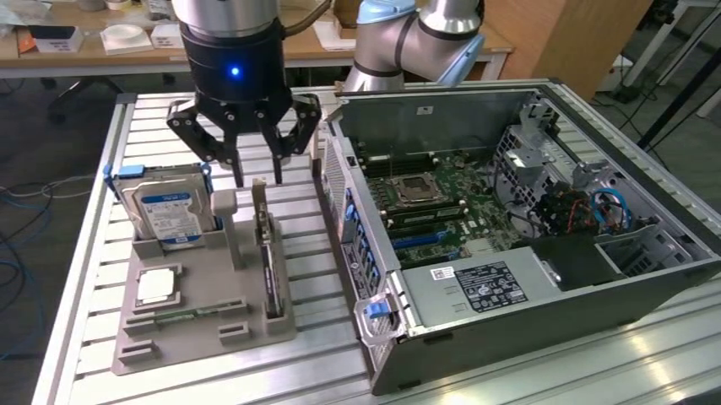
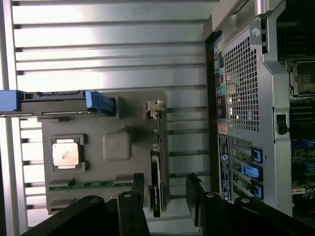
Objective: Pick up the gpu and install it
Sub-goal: 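Pick up the gpu and move the gpu toward the slot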
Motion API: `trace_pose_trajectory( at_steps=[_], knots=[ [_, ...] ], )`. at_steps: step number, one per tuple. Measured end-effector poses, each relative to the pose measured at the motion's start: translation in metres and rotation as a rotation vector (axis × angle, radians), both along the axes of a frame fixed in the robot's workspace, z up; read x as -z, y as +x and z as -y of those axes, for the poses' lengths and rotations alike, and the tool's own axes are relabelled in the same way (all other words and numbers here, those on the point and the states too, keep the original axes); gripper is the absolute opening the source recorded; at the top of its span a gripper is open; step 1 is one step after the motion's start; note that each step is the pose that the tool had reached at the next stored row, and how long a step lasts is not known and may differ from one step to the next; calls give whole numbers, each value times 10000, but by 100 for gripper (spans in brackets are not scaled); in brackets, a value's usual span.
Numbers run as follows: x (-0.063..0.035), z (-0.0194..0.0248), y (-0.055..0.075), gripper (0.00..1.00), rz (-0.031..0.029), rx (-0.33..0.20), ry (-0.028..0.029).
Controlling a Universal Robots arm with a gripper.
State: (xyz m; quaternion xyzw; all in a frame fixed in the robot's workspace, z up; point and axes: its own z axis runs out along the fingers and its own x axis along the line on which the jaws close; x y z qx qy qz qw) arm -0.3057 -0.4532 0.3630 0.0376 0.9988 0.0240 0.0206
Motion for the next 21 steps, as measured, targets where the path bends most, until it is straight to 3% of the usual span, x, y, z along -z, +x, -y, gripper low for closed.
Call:
trace_pose_trajectory(
  at_steps=[8,21],
  knots=[
    [133,0,0,47,0,7,36],
    [262,0,0,47,-2,8,108]
  ],
)
